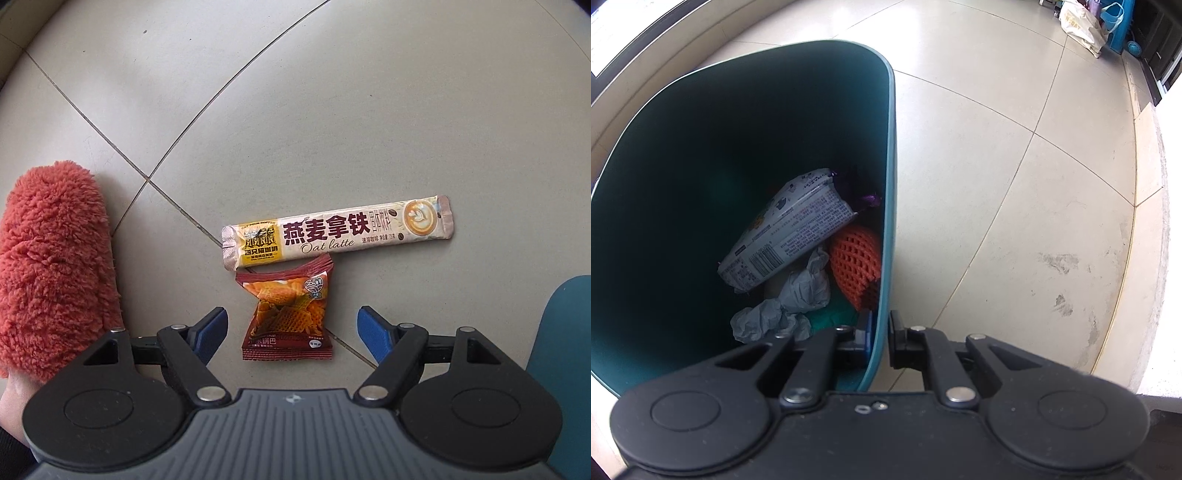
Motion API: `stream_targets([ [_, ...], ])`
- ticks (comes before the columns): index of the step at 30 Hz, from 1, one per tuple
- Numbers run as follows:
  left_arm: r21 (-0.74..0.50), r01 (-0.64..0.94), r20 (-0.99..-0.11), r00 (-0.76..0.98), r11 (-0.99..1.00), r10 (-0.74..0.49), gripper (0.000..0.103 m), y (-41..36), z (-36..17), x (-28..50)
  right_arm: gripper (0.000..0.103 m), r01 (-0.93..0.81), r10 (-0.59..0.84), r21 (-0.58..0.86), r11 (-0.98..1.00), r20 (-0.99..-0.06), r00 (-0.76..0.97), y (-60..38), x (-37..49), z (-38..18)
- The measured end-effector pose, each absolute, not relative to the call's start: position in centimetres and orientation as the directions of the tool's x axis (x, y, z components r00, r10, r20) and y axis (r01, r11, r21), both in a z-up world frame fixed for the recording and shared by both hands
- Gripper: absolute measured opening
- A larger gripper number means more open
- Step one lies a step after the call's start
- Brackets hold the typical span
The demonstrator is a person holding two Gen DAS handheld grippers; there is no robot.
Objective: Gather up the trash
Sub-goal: 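Move the left tool to the red chip packet and grasp it, then carry the chip packet into the wastebasket and open the left tool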
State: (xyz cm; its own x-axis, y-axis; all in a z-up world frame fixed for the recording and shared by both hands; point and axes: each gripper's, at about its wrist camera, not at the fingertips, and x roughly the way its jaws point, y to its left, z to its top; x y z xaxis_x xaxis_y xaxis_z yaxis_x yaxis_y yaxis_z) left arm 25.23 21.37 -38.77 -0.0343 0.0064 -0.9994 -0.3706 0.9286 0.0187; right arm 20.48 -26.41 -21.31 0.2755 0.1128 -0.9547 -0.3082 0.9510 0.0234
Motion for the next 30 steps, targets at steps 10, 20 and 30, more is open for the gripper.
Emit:
stream_targets([
  [10, 0.084, -0.351, -0.996, -0.034, 0.933, 0.077, 0.042, 20.5, -38.2, 24.9, 0.007, -0.318, 0.096, 0.004, 0.948, -0.957, 0.274, -25.9, 20.6, -21.6],
  [20, 0.014, -0.316, -0.994, 0.096, 0.949, 0.047, 0.042, 17.4, -30.5, 26.5, 0.008, -0.318, 0.123, 0.018, 0.948, -0.941, 0.314, -26.3, 20.1, -20.5],
  [30, -0.036, -0.176, -0.968, 0.250, 0.984, 0.009, 0.042, 12.0, -17.3, 25.3, 0.010, -0.310, 0.164, 0.050, 0.950, -0.921, 0.353, -27.0, 19.3, -18.5],
])
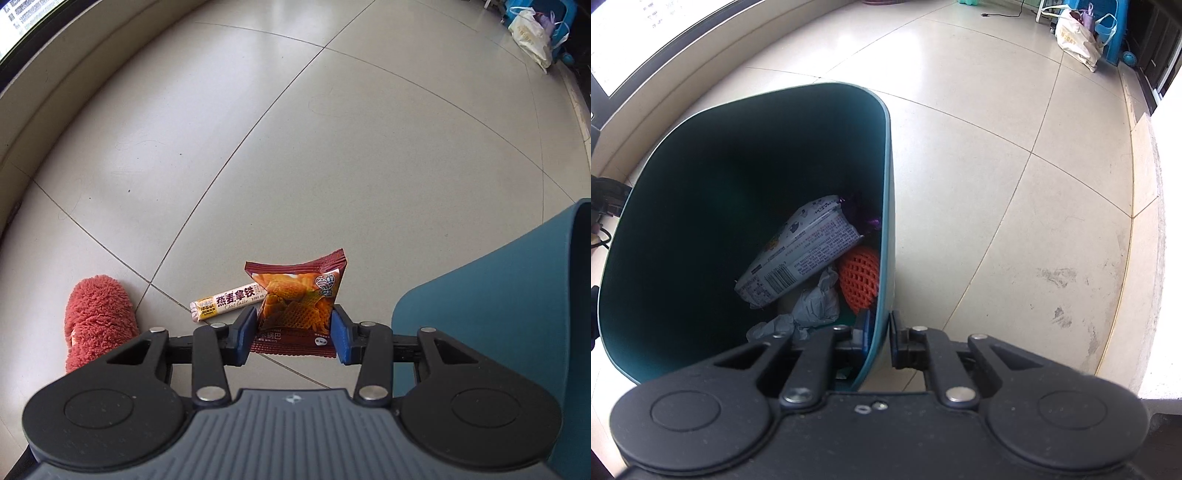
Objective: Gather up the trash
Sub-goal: 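Carry the chip packet into the wastebasket and open the left tool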
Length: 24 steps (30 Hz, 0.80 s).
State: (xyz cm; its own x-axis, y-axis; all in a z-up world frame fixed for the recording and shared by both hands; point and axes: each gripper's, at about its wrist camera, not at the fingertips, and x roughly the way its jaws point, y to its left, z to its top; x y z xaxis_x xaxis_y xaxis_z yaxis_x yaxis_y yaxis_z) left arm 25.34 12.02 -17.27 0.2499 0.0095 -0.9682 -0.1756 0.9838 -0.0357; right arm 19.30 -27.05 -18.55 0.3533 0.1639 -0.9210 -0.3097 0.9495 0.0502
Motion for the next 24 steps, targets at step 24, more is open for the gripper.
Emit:
stream_targets([
  [24, -0.028, 0.331, -0.965, 0.237, 0.943, -0.112, 0.042, -9.1, -13.0, 24.5, 0.012, -0.308, 0.206, 0.087, 0.947, -0.902, 0.380, -27.9, 18.5, -17.5],
])
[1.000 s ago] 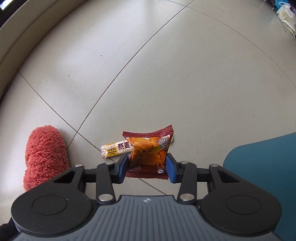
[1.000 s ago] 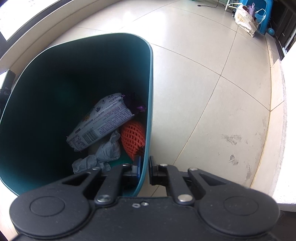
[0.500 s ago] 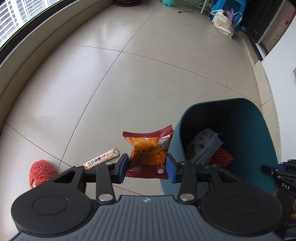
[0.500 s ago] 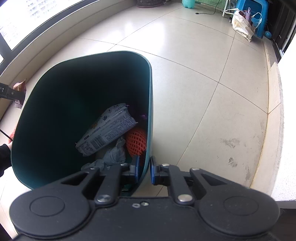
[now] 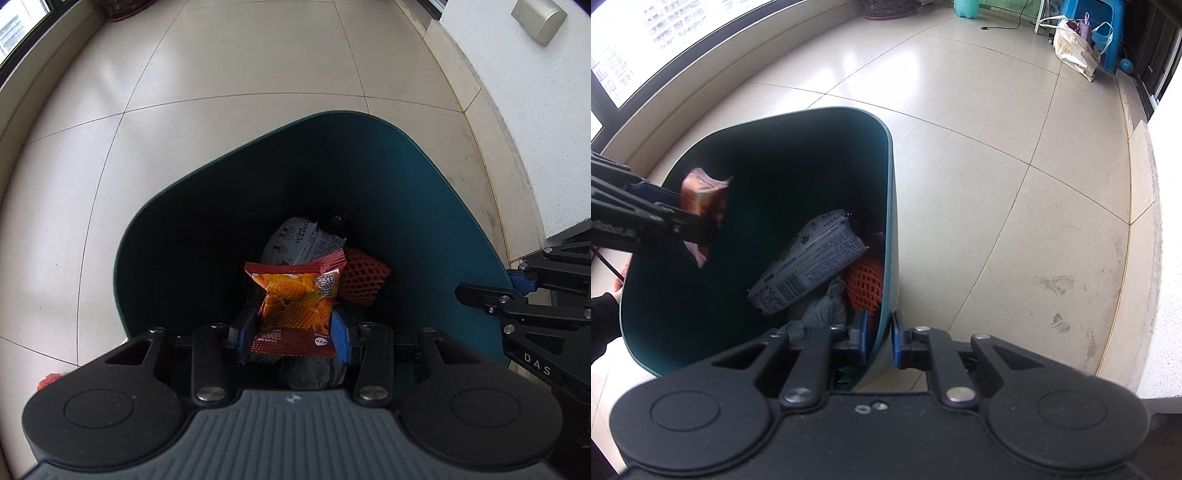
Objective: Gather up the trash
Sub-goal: 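Carry the chip packet into the wastebasket and open the left tool, then lower the left tool to the oat latte stick sachet and grasp it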
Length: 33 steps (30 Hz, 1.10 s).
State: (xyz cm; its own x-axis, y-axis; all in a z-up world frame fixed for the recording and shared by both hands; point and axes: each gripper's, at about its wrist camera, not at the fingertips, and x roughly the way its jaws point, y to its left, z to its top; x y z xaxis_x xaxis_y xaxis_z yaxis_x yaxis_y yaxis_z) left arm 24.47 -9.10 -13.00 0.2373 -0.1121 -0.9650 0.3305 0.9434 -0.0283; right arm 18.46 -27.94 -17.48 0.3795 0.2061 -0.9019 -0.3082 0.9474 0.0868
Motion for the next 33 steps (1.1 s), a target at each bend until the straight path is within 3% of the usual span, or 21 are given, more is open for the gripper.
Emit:
stream_targets([
  [8, 0.043, 0.350, -0.989, 0.150, 0.936, -0.010, 0.043, -12.0, -19.7, 26.2, 0.013, -0.310, 0.226, 0.107, 0.945, -0.897, 0.379, -28.6, 18.4, -17.2],
  [12, 0.016, 0.346, -0.995, 0.100, 0.938, -0.020, 0.044, -12.0, -21.3, 26.9, 0.013, -0.312, 0.233, 0.114, 0.943, -0.896, 0.378, -28.8, 18.4, -17.1],
  [16, -0.003, 0.328, -0.997, 0.072, 0.945, -0.028, 0.057, -11.9, -21.9, 27.2, 0.013, -0.313, 0.233, 0.113, 0.943, -0.896, 0.378, -28.9, 18.4, -17.0],
  [18, -0.027, 0.323, -0.996, 0.074, 0.946, -0.054, 0.067, -11.8, -21.4, 27.1, 0.014, -0.313, 0.233, 0.113, 0.943, -0.896, 0.378, -28.9, 18.3, -17.0],
  [26, -0.145, 0.345, -0.969, 0.138, 0.927, -0.203, 0.067, -9.7, -16.0, 25.0, 0.013, -0.314, 0.233, 0.113, 0.943, -0.896, 0.378, -28.9, 18.3, -17.0],
  [33, -0.143, 0.406, -0.924, 0.271, 0.903, -0.269, 0.073, -7.2, -9.7, 22.3, 0.013, -0.306, 0.229, 0.113, 0.945, -0.899, 0.374, -28.9, 18.4, -16.9],
])
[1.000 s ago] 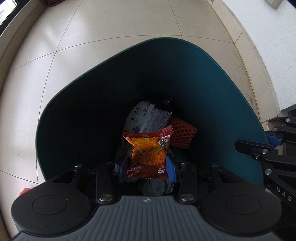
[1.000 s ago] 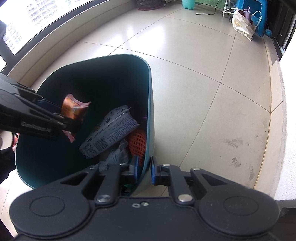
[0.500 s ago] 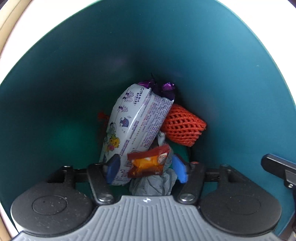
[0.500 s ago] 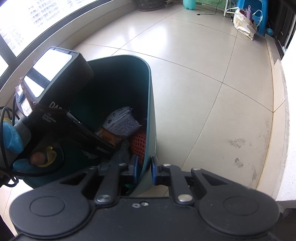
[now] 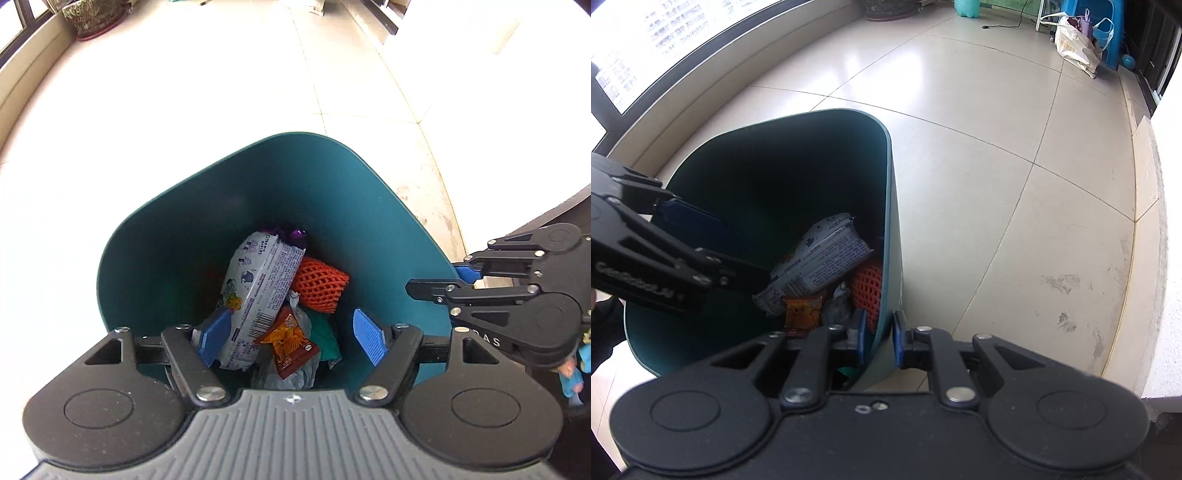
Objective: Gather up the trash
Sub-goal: 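Lower the left tool to the oat latte stick sachet and grasp it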
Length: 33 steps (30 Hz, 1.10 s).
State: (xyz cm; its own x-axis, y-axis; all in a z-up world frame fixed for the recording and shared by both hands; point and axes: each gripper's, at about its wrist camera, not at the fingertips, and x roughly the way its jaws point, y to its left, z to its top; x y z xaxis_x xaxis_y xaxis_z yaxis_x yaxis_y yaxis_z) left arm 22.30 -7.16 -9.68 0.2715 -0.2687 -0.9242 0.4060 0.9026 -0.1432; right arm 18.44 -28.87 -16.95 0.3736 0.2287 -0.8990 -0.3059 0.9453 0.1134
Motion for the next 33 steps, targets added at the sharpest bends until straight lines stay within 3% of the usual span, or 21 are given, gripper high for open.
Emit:
stream_targets([
  [11, -0.077, 0.324, -0.903, 0.378, 0.943, -0.204, 0.073, 1.4, -5.8, 21.5, 0.013, -0.301, 0.227, 0.115, 0.946, -0.901, 0.369, -28.8, 18.6, -16.9],
  [16, -0.040, 0.273, -0.897, 0.413, 0.961, -0.155, 0.082, 6.1, -6.5, 22.0, 0.013, -0.298, 0.226, 0.116, 0.948, -0.903, 0.366, -28.8, 18.6, -16.9],
  [22, 0.072, 0.238, -0.929, 0.368, 0.969, -0.021, 0.082, 10.4, -13.5, 24.6, 0.013, -0.293, 0.209, 0.103, 0.950, -0.910, 0.357, -28.4, 18.9, -17.2],
  [26, 0.130, 0.298, -0.947, 0.321, 0.946, 0.029, 0.082, 11.6, -20.1, 26.6, 0.013, -0.290, 0.205, 0.103, 0.951, -0.914, 0.350, -28.2, 19.1, -17.4],
  [33, 0.130, 0.290, -0.973, 0.220, 0.948, 0.066, 0.082, 13.4, -29.0, 30.1, 0.013, -0.283, 0.212, 0.119, 0.952, -0.922, 0.325, -28.4, 19.6, -17.5],
])
